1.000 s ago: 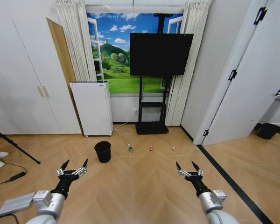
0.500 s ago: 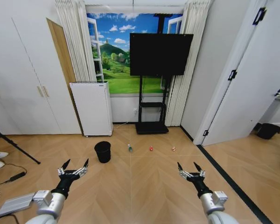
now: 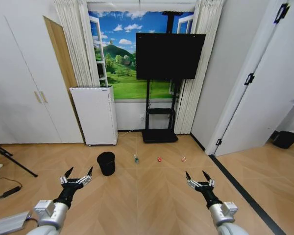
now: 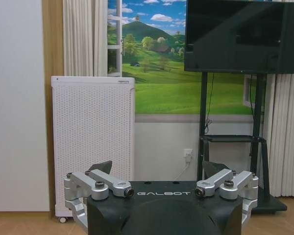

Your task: Pick up the trash bin and place the garbage on the floor into it.

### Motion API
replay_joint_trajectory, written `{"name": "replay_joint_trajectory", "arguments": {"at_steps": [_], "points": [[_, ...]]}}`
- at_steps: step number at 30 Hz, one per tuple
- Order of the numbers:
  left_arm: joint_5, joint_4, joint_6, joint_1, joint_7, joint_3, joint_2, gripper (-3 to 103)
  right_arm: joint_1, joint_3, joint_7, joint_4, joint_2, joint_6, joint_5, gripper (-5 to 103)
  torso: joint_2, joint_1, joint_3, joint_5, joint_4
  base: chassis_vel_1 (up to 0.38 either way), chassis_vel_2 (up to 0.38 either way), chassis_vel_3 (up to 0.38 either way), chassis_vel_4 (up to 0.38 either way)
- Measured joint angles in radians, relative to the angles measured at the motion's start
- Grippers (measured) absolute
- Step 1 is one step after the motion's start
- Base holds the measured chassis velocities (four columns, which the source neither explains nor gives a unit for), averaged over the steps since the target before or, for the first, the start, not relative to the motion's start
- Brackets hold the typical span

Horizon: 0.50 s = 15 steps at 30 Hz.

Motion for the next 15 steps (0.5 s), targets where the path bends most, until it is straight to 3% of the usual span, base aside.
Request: {"name": "replay_joint_trajectory", "arguments": {"at_steps": [9, 12, 15], "points": [[0.001, -0.015, -0.001, 0.009, 0.000, -0.002, -0.007, 100, -0.003, -0.003, -0.011, 0.002, -0.003, 0.006, 0.000, 100, 0.000, 0.000, 0.000, 0.0011, 0.0006, -0.304, 0.301, 0.293, -0.307], [0.002, -0.020, -0.001, 0.012, 0.000, -0.002, -0.010, 100, -0.008, -0.003, -0.016, 0.003, -0.004, 0.013, 0.000, 100, 0.001, 0.000, 0.000, -0.0002, 0.0003, -0.377, 0.375, 0.377, -0.350], [0.005, -0.026, 0.000, 0.016, 0.000, -0.001, -0.014, 100, -0.013, -0.004, -0.021, 0.002, -0.006, 0.018, 0.000, 100, 0.000, 0.001, 0.001, 0.0015, 0.0006, -0.381, 0.384, 0.344, -0.369]]}}
